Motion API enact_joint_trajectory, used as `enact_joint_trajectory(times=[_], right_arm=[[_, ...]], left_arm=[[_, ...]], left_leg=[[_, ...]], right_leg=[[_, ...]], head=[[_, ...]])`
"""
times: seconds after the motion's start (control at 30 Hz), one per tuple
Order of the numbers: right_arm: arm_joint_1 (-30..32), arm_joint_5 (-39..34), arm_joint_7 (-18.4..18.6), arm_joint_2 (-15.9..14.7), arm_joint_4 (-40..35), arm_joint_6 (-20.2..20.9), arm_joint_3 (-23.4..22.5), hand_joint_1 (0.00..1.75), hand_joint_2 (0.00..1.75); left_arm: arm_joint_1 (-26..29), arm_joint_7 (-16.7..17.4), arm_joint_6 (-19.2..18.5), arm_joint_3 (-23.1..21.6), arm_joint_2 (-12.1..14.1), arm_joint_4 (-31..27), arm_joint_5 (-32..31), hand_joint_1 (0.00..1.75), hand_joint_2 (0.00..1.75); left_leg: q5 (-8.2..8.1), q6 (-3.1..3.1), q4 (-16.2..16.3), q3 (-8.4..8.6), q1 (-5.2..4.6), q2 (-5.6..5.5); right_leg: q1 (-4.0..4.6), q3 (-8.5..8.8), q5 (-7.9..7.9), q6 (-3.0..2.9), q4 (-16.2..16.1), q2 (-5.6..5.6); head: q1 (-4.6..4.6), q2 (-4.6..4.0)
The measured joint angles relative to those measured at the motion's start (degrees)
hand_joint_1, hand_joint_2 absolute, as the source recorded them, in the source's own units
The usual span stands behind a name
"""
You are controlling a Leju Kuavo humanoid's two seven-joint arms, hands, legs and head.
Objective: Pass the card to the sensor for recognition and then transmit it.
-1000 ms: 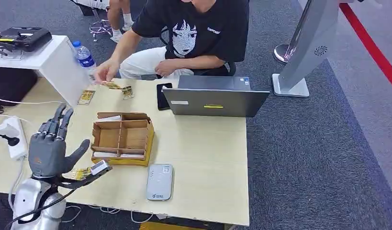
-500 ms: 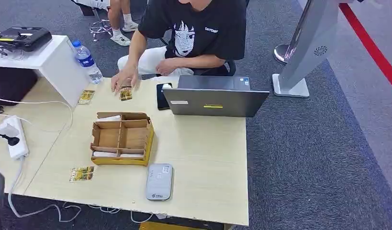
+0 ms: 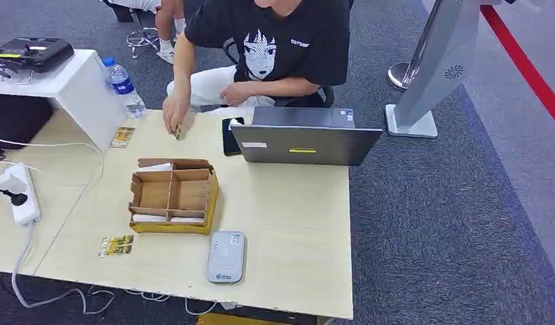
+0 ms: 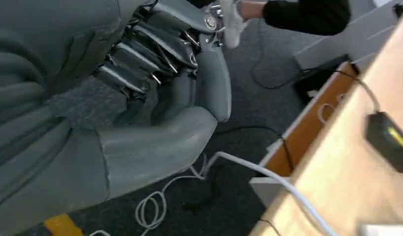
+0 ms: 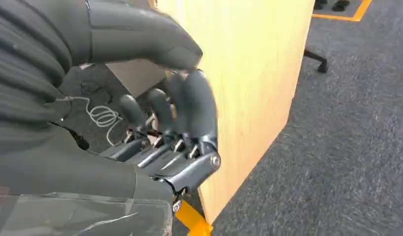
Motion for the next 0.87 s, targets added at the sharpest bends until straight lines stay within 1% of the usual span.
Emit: enact_joint_trajectory(times=[0.07, 0.1, 0.13, 0.17, 0.2, 0.27, 0.3, 0.37, 0.43, 0.47, 0.53, 0.6, 0.67, 0.73, 0.8, 0.87], right_arm=[[0.0, 0.1, 0.0, 0.0, 0.0, 0.2, -0.5, 1.75, 1.75], [0.0, 0.8, 0.0, 0.0, 0.0, 0.4, -0.8, 1.75, 1.75], [-0.1, 1.9, 0.2, 0.0, 0.0, 0.5, -1.0, 1.75, 1.75], [-0.2, 3.1, 0.4, 0.0, 0.1, 0.8, -1.2, 0.23, 1.75], [-0.3, 3.7, 0.3, 0.0, 0.4, 1.4, -1.8, 0.00, 1.75], [-0.4, 4.7, 0.4, 0.0, 0.9, 3.3, -2.9, 0.00, 1.75], [-0.5, 5.9, 0.7, 0.0, 1.0, 4.1, -3.4, 0.00, 1.75], [-0.7, 7.3, 0.8, 0.0, 1.4, 5.0, -4.4, 0.00, 1.75], [-0.5, 7.5, 0.4, 0.0, 1.5, 5.5, -5.0, 0.00, 1.75], [-0.5, 8.0, 0.0, 0.0, 1.5, 5.2, -5.1, 0.00, 1.75], [-0.5, 7.7, -0.5, 0.0, 1.5, 3.9, -5.1, 0.00, 1.75], [-0.5, 7.3, -1.2, 0.0, 1.2, 3.1, -4.7, 0.00, 1.75], [-0.3, 6.4, -1.2, 0.0, 0.7, 1.6, -4.0, 0.00, 1.75], [-0.1, 5.4, -1.5, 0.0, 0.2, 2.0, -3.3, 0.00, 1.75], [0.2, 6.4, -1.2, 0.0, -0.3, 1.7, -2.7, 0.00, 1.75], [0.2, 6.6, -0.5, 0.0, -0.4, 0.3, -2.4, 0.00, 1.75]], left_arm=[[-0.3, 0.2, 0.0, 0.7, 0.0, 1.2, 0.0, 1.75, 1.75], [-0.5, 1.2, 0.3, 0.9, -0.1, 1.8, 0.0, 1.75, 1.75], [-0.9, 3.1, 0.9, 1.3, -0.2, 2.6, -0.1, 1.75, 1.75], [-1.3, 5.0, 1.3, 1.9, -0.2, 3.8, -0.8, 0.03, 1.75], [-1.6, 5.7, 0.9, 2.3, -0.1, 5.9, -2.9, 0.00, 1.75], [-1.9, 6.8, -1.2, 2.4, 1.4, 12.8, -8.4, 0.00, 1.75], [-2.3, 7.0, -1.1, 2.6, 2.4, 17.0, -11.1, 0.00, 1.75], [-3.4, 7.2, 1.1, 3.3, 4.6, 26.0, -15.9, 0.00, 1.75], [-4.3, 7.9, 4.4, 4.5, 6.7, 33.9, -18.6, 0.00, 1.75], [-4.5, 8.5, 5.8, 4.7, 7.6, 36.8, -20.1, 0.00, 1.75], [-4.7, 9.1, 7.5, 4.7, 8.9, 41.5, -23.1, 0.00, 1.75], [-4.8, 9.2, 7.6, 4.7, 10.1, 45.8, -26.2, 0.00, 1.75], [-5.0, 8.7, 6.9, 4.7, 11.4, 48.8, -29.6, 0.00, 1.75], [-5.2, 8.2, 5.8, 4.5, 12.9, 51.5, -32.3, 0.00, 1.75], [-5.3, 7.9, 5.0, 4.5, 14.1, 53.8, -33.6, 0.00, 1.75], [-5.5, 7.5, 4.0, 4.5, 15.3, 55.9, -34.3, 0.00, 1.75]], left_leg=[[-0.01, 0.01, 0.0, 0.00, 0.00, 0.01], [-0.04, 0.06, 0.0, 0.00, 0.00, 0.01], [-0.04, 0.06, 0.0, 0.01, 0.00, 0.01], [-0.05, 0.07, 0.0, 0.02, -0.01, 0.01], [-0.05, 0.07, 0.0, 0.03, -0.01, 0.01], [-0.04, 0.07, 0.0, 0.01, -0.06, -0.07], [-0.04, 0.07, 0.0, 0.01, -0.03, -0.10], [-0.05, 0.07, 0.0, 0.03, -0.01, -0.08], [-0.05, 0.07, 0.0, 0.03, -0.02, -0.08], [-0.05, 0.07, 0.0, 0.04, -0.02, -0.07], [-0.04, 0.07, 0.0, 0.05, -0.03, -0.10], [-0.05, 0.07, 0.0, 0.04, -0.02, -0.06], [-0.05, 0.08, 0.0, 0.05, -0.03, -0.05], [-0.05, 0.08, 0.0, 0.04, -0.03, -0.05], [-0.05, 0.08, 0.0, 0.04, -0.02, -0.04], [-0.05, 0.08, 0.0, 0.05, -0.02, -0.04]], right_leg=[[0.00, 0.00, 0.00, 0.00, 0.0, 0.01], [0.00, 0.01, 0.00, 0.00, 0.0, 0.00], [0.00, 0.02, 0.00, 0.00, 0.0, 0.00], [-0.01, 0.04, 0.00, 0.00, 0.0, 0.00], [-0.01, 0.04, 0.00, 0.00, 0.0, 0.00], [-0.07, 0.04, -0.05, 0.07, 0.0, -0.09], [-0.05, 0.06, -0.06, 0.08, 0.0, -0.10], [-0.03, 0.10, -0.06, 0.08, 0.0, -0.08], [-0.03, 0.08, -0.06, 0.08, 0.0, -0.07], [-0.03, 0.07, -0.06, 0.08, 0.0, -0.06], [-0.04, 0.07, -0.08, 0.11, 0.0, -0.08], [-0.03, 0.06, -0.09, 0.12, 0.0, -0.07], [-0.04, 0.06, -0.09, 0.12, 0.0, -0.06], [-0.04, 0.06, -0.09, 0.12, 0.0, -0.07], [-0.04, 0.06, -0.08, 0.12, 0.0, -0.06], [-0.03, 0.06, -0.09, 0.12, 0.0, -0.06]], head=[[0.00, 0.00], [0.00, 0.00], [0.00, 0.00], [0.00, 0.00], [-0.02, 0.00], [-0.02, 0.00], [0.00, 0.00], [-0.02, 0.00], [-0.02, 0.00], [-0.02, 0.00], [0.02, 0.00], [0.04, 0.00], [0.00, 0.00], [0.00, 0.00], [0.00, 0.00], [0.00, 0.00]])
